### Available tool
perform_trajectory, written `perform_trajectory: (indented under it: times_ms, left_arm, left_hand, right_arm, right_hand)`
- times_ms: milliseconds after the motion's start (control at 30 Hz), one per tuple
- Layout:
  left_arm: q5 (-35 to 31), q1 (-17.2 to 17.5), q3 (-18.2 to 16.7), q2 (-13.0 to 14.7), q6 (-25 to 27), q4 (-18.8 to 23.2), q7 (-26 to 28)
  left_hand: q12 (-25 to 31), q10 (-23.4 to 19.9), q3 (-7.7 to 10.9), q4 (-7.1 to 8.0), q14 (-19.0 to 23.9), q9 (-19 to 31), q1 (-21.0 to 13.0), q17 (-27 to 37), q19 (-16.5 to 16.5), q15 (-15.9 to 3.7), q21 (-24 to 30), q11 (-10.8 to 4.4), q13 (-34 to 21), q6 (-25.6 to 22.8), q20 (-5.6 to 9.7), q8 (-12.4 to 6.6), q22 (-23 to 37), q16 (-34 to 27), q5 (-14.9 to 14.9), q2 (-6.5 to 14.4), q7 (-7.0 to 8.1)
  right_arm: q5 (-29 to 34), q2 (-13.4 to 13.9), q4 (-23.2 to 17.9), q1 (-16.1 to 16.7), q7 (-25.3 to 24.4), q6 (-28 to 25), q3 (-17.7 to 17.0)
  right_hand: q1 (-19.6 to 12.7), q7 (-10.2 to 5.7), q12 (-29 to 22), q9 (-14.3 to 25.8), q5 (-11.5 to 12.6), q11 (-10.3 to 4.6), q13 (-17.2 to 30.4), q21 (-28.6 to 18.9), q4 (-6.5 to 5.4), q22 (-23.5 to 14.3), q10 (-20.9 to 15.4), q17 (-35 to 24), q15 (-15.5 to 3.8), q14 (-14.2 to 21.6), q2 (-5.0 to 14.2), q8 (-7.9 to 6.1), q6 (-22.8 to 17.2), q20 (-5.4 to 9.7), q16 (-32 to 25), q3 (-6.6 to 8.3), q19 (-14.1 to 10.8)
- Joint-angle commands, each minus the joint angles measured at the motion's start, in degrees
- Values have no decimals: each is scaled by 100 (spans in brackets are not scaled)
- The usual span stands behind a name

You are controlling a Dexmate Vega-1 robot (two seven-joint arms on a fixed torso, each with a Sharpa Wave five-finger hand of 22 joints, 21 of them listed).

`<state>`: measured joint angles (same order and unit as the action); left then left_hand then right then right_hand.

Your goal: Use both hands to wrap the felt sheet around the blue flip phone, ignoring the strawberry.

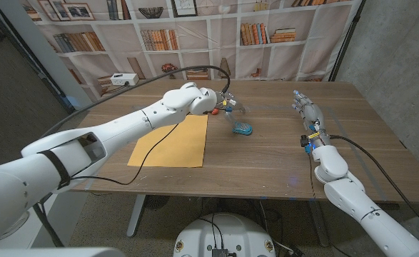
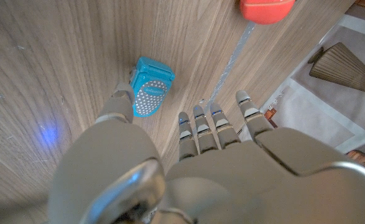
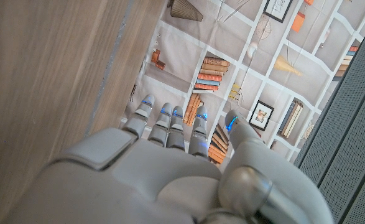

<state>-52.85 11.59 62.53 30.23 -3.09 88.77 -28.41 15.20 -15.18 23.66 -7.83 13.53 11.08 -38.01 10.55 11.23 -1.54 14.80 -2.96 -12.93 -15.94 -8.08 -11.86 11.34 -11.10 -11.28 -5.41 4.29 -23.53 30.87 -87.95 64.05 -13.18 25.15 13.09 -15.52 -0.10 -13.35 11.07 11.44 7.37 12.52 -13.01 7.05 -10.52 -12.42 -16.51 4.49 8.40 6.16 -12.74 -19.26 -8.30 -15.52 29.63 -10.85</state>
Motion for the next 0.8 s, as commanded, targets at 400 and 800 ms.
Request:
perform_trajectory:
  times_ms: [400,800]
  left_arm:
    - [2,-48,308,-397,-65,-704,404]
    - [-207,13,450,-400,30,-813,954]
  left_hand:
    - [68,-271,-100,39,248,21,6,13,184,-125,58,-47,-68,-156,24,-31,18,-112,-113,86,-38]
    - [97,-403,-68,40,830,23,-266,83,685,-362,276,-19,-125,-150,275,-25,74,-335,-110,547,-5]
  right_arm:
    - [-123,72,178,-51,100,18,-28]
    - [-135,39,307,-103,132,124,-25]
  right_hand:
    - [-7,16,-52,13,-15,29,17,-25,15,-18,-102,-22,13,100,28,11,-80,-15,-64,-22,-72]
    - [9,41,-82,15,-20,29,18,-34,18,-19,-221,-31,19,192,38,10,-153,-39,-101,-53,-121]
